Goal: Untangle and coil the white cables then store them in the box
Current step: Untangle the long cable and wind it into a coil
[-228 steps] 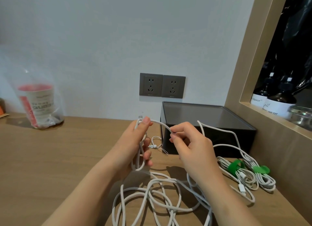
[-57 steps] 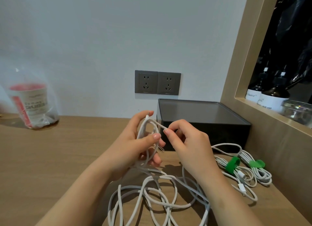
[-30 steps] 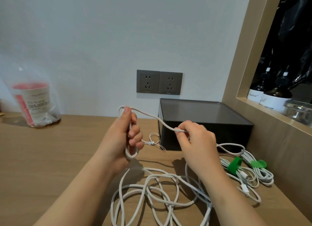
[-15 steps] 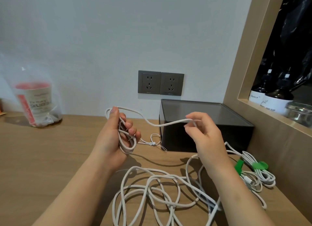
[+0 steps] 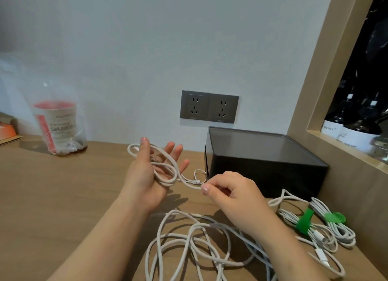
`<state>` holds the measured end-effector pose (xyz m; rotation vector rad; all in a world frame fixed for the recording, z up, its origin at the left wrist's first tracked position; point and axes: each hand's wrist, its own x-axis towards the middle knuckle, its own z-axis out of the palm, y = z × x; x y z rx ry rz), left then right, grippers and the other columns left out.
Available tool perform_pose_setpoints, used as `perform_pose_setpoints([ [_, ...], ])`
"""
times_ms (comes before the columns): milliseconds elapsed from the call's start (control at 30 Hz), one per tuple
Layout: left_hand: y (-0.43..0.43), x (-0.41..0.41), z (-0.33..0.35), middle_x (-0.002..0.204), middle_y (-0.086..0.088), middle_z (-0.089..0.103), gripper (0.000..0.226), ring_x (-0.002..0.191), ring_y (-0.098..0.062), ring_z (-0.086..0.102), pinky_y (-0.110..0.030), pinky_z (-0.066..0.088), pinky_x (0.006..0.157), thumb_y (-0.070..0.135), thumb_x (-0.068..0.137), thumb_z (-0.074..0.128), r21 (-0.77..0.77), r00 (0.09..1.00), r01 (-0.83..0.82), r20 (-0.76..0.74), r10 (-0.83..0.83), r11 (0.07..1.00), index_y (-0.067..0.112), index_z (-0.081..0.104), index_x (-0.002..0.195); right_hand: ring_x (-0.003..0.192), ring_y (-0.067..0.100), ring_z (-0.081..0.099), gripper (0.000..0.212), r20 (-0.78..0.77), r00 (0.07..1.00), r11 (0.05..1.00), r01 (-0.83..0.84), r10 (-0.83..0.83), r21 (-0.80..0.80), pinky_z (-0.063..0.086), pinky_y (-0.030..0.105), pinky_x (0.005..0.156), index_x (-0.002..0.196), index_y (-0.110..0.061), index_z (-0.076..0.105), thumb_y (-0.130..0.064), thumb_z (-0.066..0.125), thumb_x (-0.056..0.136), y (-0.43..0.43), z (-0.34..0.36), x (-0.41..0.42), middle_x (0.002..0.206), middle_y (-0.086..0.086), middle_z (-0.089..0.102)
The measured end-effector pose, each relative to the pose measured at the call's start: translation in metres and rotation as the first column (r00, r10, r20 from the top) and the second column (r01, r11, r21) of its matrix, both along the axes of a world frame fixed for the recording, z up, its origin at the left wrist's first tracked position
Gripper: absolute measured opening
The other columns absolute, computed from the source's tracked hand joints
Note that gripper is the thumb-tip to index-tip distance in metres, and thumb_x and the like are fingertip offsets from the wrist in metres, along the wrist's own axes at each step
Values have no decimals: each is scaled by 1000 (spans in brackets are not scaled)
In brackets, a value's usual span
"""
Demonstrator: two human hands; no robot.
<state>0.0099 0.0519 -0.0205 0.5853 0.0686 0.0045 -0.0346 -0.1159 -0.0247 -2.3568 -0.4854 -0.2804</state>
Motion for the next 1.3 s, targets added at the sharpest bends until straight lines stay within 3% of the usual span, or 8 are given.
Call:
perform_pose_setpoints([
  [300, -6, -9, 4, 61, -5, 63, 12, 51, -10, 63, -24, 52, 45, 2, 78, 62, 180, 998, -14, 68, 2, 984, 10, 56, 84, 83, 1, 52, 14, -3, 1000, 998, 10, -10, 62, 41, 9, 68, 79, -35, 56, -35, 50, 92, 3, 1, -2, 83, -11, 56],
  [367, -7, -9, 4, 62, -3, 65, 22, 53, -10, 63, -22, 51, 45, -1, 80, 60, 159, 995, -27, 94, 12, 987, 13, 55, 96, 83, 2, 52, 13, 6, 1000, 999, 11, -11, 51, 41, 11, 70, 81, -34, 56, -35, 50, 92, 3, 0, -2, 84, -11, 56],
  [467, -7, -10, 3, 62, -2, 68, 2, 55, -9, 66, -23, 53, 47, 10, 88, 58, 194, 997, -14, 72, 0, 981, 11, 59, 89, 84, 0, 50, 15, 23, 1000, 998, 20, -22, 61, 41, 11, 68, 78, -35, 55, -36, 50, 92, 3, 0, -1, 82, -10, 56],
  [567, -6, -9, 3, 58, -2, 66, 16, 52, -10, 66, -32, 58, 52, 22, 93, 53, 188, 998, 4, 54, -15, 982, 8, 57, 88, 83, 4, 52, 16, 5, 1000, 999, 30, -30, 46, 45, 16, 72, 83, -28, 60, -37, 50, 92, 2, -1, 0, 83, -9, 58],
  [667, -6, -11, 4, 65, -4, 63, 26, 49, -10, 63, -30, 54, 48, 26, 94, 51, 236, 994, -88, 78, 72, 968, 8, 52, 113, 82, 5, 54, 18, -29, 999, 1000, 20, -20, 18, 46, 18, 73, 87, -27, 61, -39, 49, 92, 1, -1, 0, 83, -9, 60],
  [800, -6, -15, 5, 94, -2, 65, 62, 51, -12, 65, -30, 54, 46, 14, 95, 51, 396, 961, -258, 200, 191, 881, 48, 24, 138, 82, 4, 55, 18, -60, 998, 1000, -6, 5, -21, 47, 20, 74, 89, -29, 61, -40, 48, 93, 2, -1, -1, 84, -9, 60],
  [1033, -6, -16, 5, 73, -1, 69, 15, 48, -13, 62, -29, 53, 44, 14, 97, 48, 430, 957, -276, 205, 204, 860, 29, 50, 94, 82, 4, 55, 16, -75, 997, 999, -6, 3, -37, 48, 23, 76, 89, -30, 60, -40, 48, 92, 3, 0, -1, 84, -10, 60],
  [1300, -6, -10, 3, 71, -5, 58, 18, 37, -7, 45, -19, 42, 39, 13, 94, 54, 354, 955, -285, 180, 234, 891, 16, 48, 110, 81, 3, 55, 16, -115, 992, 997, -54, 47, -54, 47, 19, 72, 90, -31, 59, -42, 48, 92, 5, -2, -1, 83, -12, 59],
])
